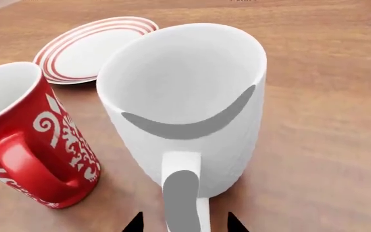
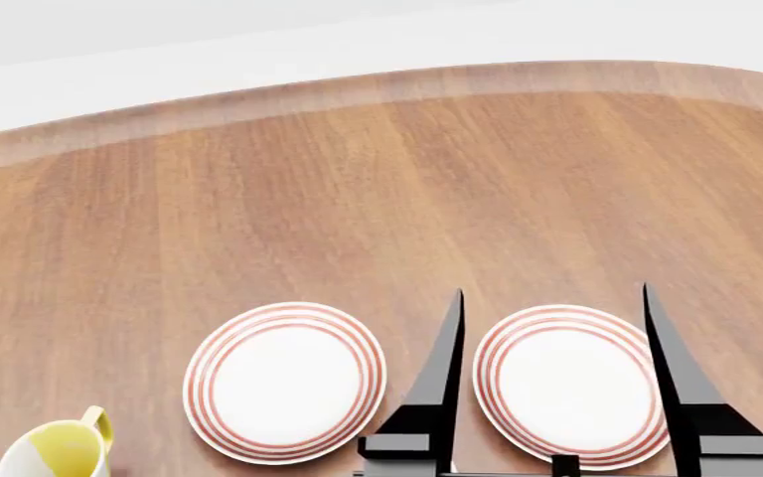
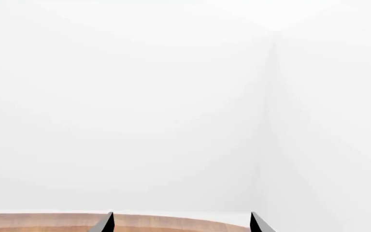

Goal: Put the white mug on the left plate.

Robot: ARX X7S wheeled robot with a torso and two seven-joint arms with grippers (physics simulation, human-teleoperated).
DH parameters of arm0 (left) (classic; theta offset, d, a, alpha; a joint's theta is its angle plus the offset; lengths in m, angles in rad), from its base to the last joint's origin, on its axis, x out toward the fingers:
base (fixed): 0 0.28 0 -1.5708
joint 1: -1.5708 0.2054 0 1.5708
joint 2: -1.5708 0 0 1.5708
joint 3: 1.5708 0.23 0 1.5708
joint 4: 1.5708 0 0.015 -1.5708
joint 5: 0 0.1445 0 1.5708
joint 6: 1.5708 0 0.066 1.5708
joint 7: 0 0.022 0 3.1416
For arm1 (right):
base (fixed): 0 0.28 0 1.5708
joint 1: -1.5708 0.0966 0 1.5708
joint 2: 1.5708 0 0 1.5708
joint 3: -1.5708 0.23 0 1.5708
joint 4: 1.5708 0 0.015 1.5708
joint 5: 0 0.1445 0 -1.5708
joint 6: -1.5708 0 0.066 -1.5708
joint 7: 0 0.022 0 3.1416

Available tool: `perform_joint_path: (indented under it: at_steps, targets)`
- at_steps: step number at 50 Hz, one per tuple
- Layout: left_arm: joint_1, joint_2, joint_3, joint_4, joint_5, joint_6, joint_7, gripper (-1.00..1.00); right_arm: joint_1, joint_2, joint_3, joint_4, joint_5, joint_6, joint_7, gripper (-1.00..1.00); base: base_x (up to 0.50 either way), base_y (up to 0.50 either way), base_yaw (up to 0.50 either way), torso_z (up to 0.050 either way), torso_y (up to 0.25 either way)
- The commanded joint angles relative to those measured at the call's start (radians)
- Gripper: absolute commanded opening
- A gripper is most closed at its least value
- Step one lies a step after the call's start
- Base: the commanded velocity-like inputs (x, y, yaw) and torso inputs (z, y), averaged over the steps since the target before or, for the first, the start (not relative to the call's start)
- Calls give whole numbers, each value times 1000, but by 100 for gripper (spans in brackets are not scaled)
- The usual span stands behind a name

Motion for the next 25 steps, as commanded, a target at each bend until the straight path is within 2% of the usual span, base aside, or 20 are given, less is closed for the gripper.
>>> perform_joint_path:
  at_steps: [1,15,25]
  targets:
    - [-2,0,7,-17,3,24,-6,-100,-2,8,1,4,14,-5,11,100,0,0,0,0,0]
    - [-1,-14,15,8,-4,46,0,-100,4,4,-5,0,8,3,6,100,0,0,0,0,0]
    - [-4,-37,8,105,-7,-2,-20,-100,-1,-7,-4,-2,-10,-2,-9,100,0,0,0,0,0]
